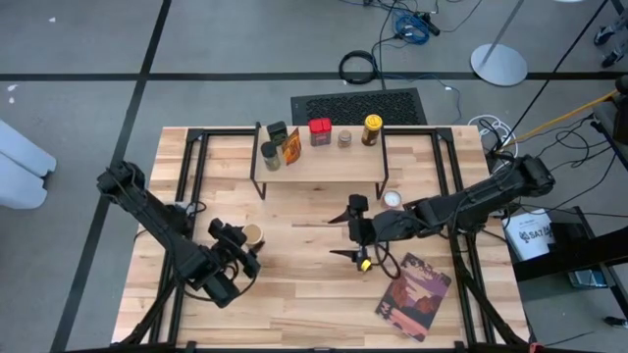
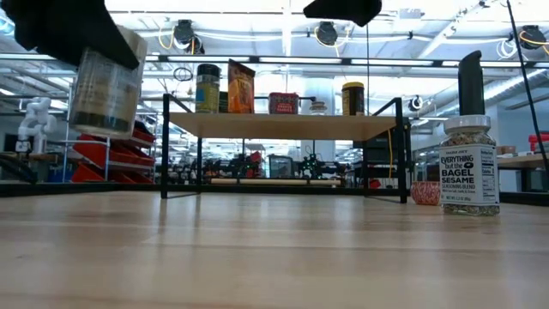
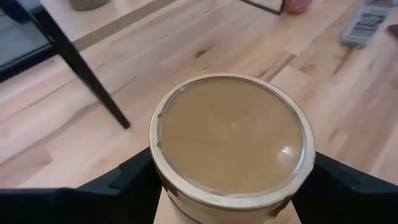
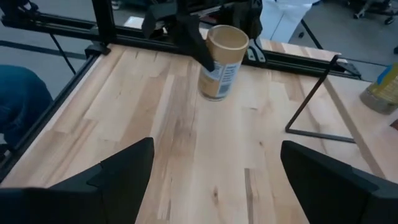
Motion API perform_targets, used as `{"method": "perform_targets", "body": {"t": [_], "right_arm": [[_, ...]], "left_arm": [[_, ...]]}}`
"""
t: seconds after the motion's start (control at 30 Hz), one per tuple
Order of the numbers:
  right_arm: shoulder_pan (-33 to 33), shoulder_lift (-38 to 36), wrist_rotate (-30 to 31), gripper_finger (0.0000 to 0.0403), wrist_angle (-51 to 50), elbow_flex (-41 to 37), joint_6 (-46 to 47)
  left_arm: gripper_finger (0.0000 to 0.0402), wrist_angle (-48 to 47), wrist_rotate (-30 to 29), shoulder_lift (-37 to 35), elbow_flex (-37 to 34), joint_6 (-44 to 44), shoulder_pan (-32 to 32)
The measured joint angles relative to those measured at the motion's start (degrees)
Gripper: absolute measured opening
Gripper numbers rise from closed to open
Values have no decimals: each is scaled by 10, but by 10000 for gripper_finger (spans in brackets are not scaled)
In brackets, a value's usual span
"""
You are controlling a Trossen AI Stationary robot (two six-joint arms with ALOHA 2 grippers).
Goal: Shelf spices
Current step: Put the brown spice bottle on the table
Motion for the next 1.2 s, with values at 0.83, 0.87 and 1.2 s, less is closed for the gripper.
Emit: {"method": "perform_targets", "body": {"t": [0.83, 0.87, 1.2], "right_arm": [[2, 8, 0, 338, 5, 0, 22], [2, 8, 0, 338, 5, 0, 21], [2, 8, 0, 338, 7, 0, 22]], "left_arm": [[283, -144, 54, 104, 0, -328, -8], [283, -143, 56, 108, 0, -335, -8], [283, -139, 42, 166, 0, -358, -9]]}}
